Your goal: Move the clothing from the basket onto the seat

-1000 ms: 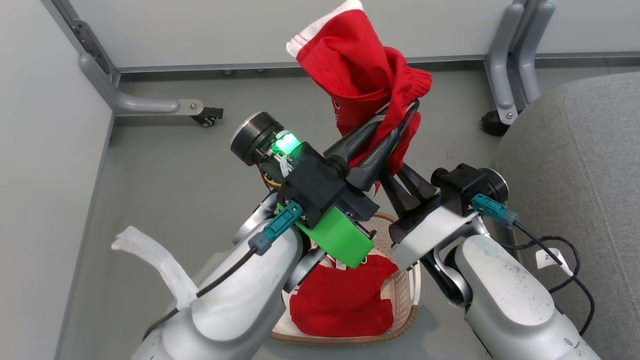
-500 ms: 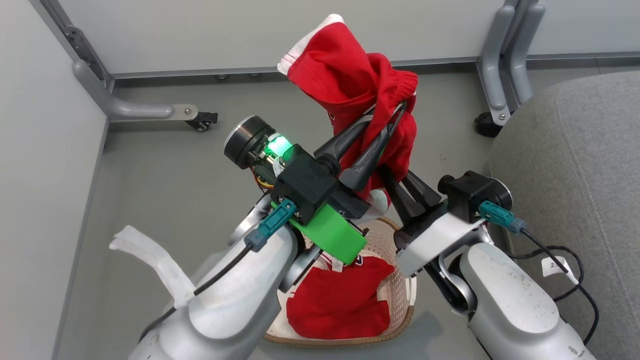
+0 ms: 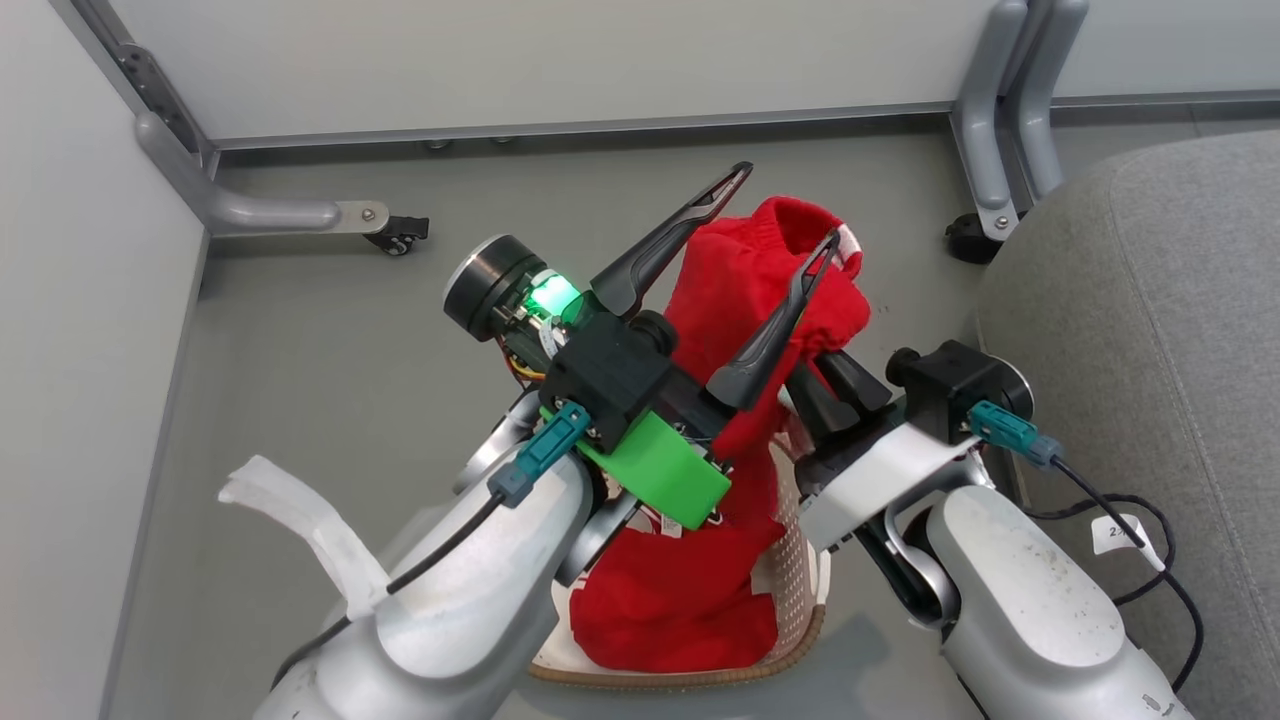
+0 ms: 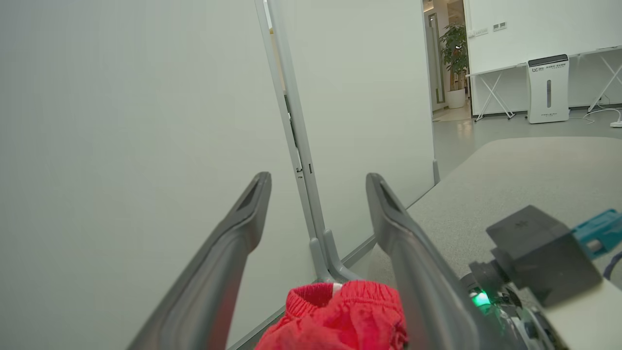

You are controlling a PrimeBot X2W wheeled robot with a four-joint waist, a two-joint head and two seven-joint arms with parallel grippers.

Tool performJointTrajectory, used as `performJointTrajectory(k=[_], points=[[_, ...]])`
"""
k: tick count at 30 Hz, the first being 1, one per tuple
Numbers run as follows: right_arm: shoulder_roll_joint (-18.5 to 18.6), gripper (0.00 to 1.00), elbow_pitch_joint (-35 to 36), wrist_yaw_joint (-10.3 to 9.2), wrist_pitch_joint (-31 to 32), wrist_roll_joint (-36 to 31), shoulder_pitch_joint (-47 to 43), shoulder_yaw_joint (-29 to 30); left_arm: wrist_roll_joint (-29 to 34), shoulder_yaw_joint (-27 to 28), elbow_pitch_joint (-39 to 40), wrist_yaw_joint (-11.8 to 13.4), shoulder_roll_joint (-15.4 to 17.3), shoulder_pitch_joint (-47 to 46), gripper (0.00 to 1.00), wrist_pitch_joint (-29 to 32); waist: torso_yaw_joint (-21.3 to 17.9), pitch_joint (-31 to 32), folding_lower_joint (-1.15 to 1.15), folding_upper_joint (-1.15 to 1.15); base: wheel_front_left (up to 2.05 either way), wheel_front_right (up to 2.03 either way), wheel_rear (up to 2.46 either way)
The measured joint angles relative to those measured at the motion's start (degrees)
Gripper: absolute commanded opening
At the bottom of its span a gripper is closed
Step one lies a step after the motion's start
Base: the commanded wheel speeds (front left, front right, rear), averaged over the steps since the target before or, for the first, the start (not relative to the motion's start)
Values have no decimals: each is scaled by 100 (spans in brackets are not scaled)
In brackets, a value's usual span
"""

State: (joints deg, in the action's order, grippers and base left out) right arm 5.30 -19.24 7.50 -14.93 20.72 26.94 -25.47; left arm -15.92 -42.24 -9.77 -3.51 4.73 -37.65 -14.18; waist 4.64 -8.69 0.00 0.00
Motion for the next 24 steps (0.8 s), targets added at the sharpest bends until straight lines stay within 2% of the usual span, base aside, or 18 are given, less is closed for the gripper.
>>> performJointTrajectory(k=[11, 24], points=[[-25, 0, 76, 0, -1, -64, -22, 258, 1, -29, -14, 52, 102, 0, 100, -7, -246, -124, 0, 0, 0, 0, 0], [-65, 0, 487, 0, 0, -253, -375, 1022, 112, -186, -151, 54, 250, -6, 100, -1, -1059, -349, 0, 0, 0, 0, 0]])
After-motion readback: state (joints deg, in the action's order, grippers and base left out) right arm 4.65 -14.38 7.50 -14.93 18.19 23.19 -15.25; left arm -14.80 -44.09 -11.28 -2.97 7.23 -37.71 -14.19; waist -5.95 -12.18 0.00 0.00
